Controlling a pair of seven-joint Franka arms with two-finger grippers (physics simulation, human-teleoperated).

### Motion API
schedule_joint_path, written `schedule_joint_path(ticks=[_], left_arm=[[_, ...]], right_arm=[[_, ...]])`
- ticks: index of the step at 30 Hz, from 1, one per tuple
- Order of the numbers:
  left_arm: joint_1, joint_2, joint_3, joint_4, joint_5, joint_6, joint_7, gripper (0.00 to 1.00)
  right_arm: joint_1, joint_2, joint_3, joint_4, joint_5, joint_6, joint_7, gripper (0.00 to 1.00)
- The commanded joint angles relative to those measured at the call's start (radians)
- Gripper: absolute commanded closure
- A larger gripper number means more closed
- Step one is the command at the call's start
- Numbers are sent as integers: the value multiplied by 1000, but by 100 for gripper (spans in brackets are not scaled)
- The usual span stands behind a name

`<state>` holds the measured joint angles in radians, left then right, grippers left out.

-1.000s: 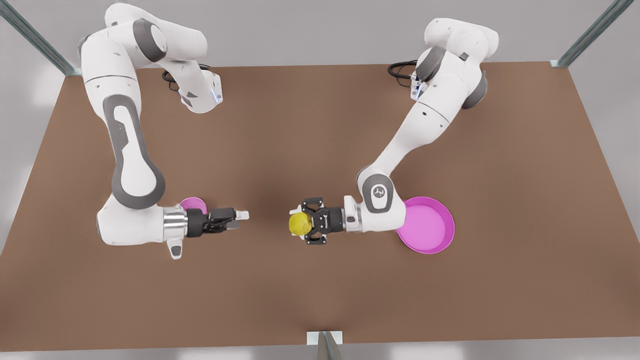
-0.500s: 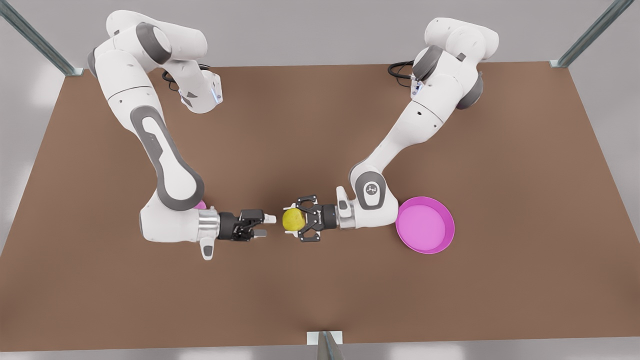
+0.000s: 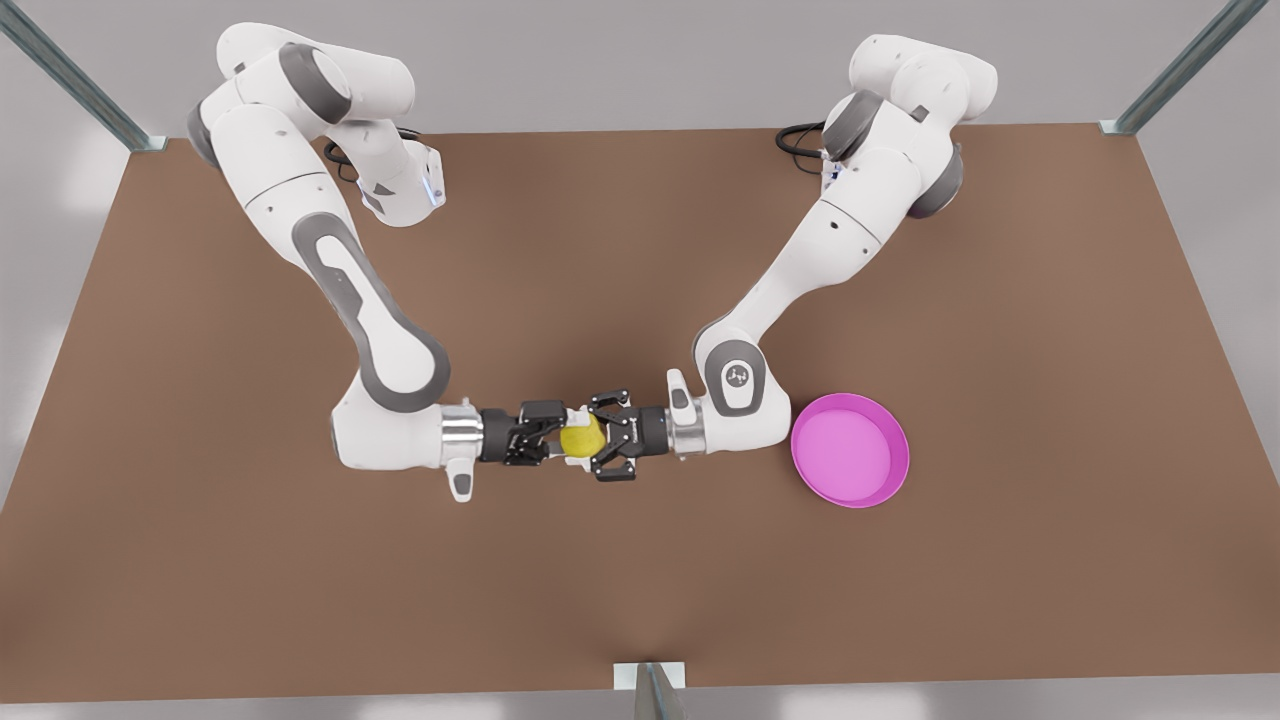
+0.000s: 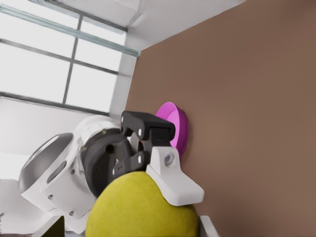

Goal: Use the left arm to pick up the apple from the plate, transfer it to the gripper of the right arm, and then use the right arm to place it into the bowl

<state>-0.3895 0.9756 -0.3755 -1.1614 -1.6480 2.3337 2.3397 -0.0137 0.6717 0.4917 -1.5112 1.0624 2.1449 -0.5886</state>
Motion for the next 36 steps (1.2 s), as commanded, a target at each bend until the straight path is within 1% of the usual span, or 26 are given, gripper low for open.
schedule_joint_path(ticks=[1,7,8,9,10,11,13,14,16,20,22,24,26,27,28,29,30,31,32,33,34,35,36], left_arm=[[0,-2,0,0,5,-1,148,30],[1,-2,1,0,7,-2,148,31],[1,-2,1,0,7,-2,148,30],[1,-2,1,0,7,-2,148,31],[1,-2,1,0,7,-2,148,30],[1,-2,1,0,7,-2,148,30],[1,-2,3,0,8,-2,148,29],[1,-2,1,-3,7,-2,145,18],[3,2,1,-4,5,-4,141,1],[4,2,1,-4,7,-4,138,1],[12,2,3,-4,8,-5,136,1],[32,2,6,-3,13,-8,105,1],[92,2,18,-4,43,-23,47,1],[127,2,18,-4,109,-27,-63,1],[146,-5,76,-4,187,-23,-199,1],[144,-44,171,-7,367,-25,-451,0],[150,-101,190,-7,727,-28,-925,0],[173,-164,225,-9,1029,-114,-1278,0],[216,-227,253,-9,1321,-283,-1525,0],[221,-290,309,-9,1537,-385,-1678,0],[221,-336,313,-9,1726,-499,-1845,0],[225,-374,316,-9,1814,-553,-2077,0],[227,-397,325,-9,1812,-594,-2296,0]], right_arm=[[12,3,1,0,34,59,-63,0],[23,19,1,0,34,69,-73,0],[26,19,1,0,34,87,-74,13],[29,19,1,0,34,87,-74,19],[29,19,1,0,34,87,-73,23],[27,19,1,0,34,87,-73,25],[27,19,1,0,34,87,-73,25],[27,17,1,0,34,86,-73,25],[27,17,1,0,34,86,-71,25],[4,17,1,-12,30,75,-79,25],[-26,17,-1,-35,28,57,-132,25],[-91,17,-10,-38,-62,-40,-140,25],[-158,6,-10,-72,-173,-89,-140,25],[-193,-4,-4,-92,-231,-108,-140,25],[-242,-35,-4,-129,-303,-147,-140,25],[-299,-64,-2,-175,-393,-169,-142,25],[-344,-77,1,-179,-467,-221,-142,25],[-379,-87,1,-181,-547,-253,-142,25],[-410,-122,1,-204,-627,-278,-142,25],[-451,-158,2,-248,-673,-290,-151,25],[-462,-182,2,-265,-706,-290,-154,25],[-465,-193,2,-276,-748,-292,-154,25],[-473,-205,2,-279,-777,-292,-154,25]])
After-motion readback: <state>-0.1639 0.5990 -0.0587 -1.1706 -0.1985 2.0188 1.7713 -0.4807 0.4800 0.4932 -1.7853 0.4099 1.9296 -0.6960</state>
